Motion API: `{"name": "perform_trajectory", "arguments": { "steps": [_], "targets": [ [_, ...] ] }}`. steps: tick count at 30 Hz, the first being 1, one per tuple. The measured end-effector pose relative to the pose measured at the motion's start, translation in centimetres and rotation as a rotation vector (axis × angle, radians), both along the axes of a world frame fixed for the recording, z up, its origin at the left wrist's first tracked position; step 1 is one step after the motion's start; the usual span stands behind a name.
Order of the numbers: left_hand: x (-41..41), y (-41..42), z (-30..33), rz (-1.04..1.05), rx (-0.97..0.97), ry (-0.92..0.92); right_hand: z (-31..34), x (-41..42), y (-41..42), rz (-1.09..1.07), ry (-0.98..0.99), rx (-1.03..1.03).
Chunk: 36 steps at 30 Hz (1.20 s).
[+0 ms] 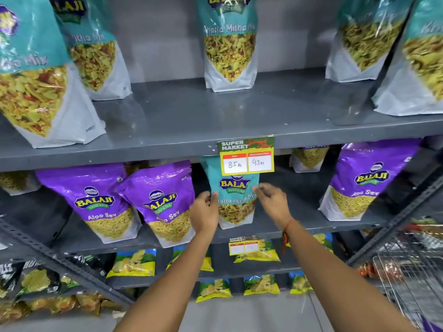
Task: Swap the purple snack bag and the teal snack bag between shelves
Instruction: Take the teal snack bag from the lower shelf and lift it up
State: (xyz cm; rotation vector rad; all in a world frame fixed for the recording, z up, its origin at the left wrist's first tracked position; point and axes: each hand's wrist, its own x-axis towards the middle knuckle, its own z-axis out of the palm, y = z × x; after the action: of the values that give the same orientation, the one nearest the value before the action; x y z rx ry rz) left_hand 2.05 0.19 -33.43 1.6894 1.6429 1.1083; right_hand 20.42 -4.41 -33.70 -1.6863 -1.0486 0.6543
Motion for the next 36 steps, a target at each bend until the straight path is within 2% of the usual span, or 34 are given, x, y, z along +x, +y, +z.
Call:
{"name": "perform_trajectory", "arguments": {
  "steps": [5, 14, 20, 22, 26, 29, 36],
  "targets": [
    [-0.5, -0.6, -0.3, -0.016, 0.028, 0.015, -0.9, 0.5, 0.3, -0.086, -0.151, -0.008],
    [-2.5, -5.6, -1.3, -0.183, 0.149, 0.075, -0.9, 0.2, -4.8, -0.086, -0.242, 0.036],
    [-4.9, -11.1, -1.4, -0.283, 0.175, -0.011, 0.3, -0.2, -10.6, 0.016, -0.326, 0.039],
    [-5.6, -12.8, -0.3, -0.293, 0.237, -0.064, 1.7, -0.5, -12.3, 0.058, -0.338, 0.06],
    [-6.3, -15.0, 4.5, -0.317, 0.378, -0.212, 6.4, -0.8, -14.5, 0.163, -0.306, 0.194],
    [-6.4, -14.8, 9.5, -0.319, 0.479, -0.316, 11.6, -1.3, -15.0, 0.166, -0.284, 0.327],
    [-5.3, -9.0, 21.9, -0.228, 0.721, -0.456, 24.7, -1.9, -11.6, 0.096, -0.332, 0.659]
  ]
}}
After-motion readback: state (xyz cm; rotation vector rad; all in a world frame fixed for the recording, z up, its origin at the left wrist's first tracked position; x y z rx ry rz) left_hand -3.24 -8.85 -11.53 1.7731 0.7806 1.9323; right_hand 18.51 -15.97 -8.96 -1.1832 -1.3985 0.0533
